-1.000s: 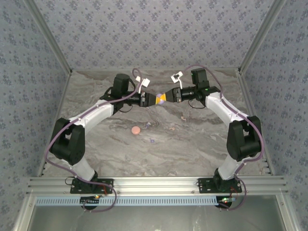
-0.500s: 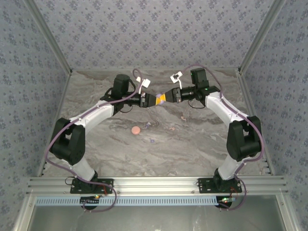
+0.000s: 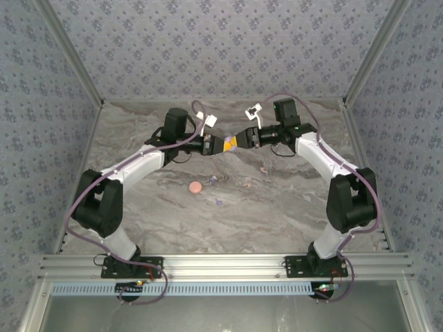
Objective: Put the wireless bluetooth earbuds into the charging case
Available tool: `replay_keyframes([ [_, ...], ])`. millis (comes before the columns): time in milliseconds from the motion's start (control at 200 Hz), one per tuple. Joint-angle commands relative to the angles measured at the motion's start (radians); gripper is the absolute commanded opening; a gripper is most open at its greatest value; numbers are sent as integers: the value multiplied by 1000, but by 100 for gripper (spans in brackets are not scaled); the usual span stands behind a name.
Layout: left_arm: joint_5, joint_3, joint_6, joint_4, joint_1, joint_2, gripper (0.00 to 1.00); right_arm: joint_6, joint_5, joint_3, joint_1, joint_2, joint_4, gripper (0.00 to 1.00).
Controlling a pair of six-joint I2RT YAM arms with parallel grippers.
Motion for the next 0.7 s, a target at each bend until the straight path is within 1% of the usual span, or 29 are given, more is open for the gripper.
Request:
replay_keyframes([
  [0, -60, 18, 102, -34, -9, -48, 16, -42, 130, -3, 6, -88, -83, 54],
  [55, -95, 3, 139, -22, -10, -63, 18, -63, 189, -4, 6, -109, -117, 56],
  [115, -115, -27, 196, 26, -11, -78, 18, -88, 218, -3, 6, -129, -153, 57],
  [195, -87, -97, 274, 156, -12, -103, 17, -119, 229, -4, 7, -151, -189, 59],
  [245, -72, -127, 334, 195, -16, -116, 18, -141, 228, -2, 8, -160, -214, 60],
  [380, -40, -142, 494, 176, -27, -124, 20, -181, 256, 3, 20, -182, -272, 60],
  [605, -3, -170, 601, 187, -38, -146, 19, -246, 248, 7, 59, -204, -334, 61],
  [700, 8, -179, 625, 193, -40, -155, 19, -267, 252, 8, 75, -209, -351, 61],
])
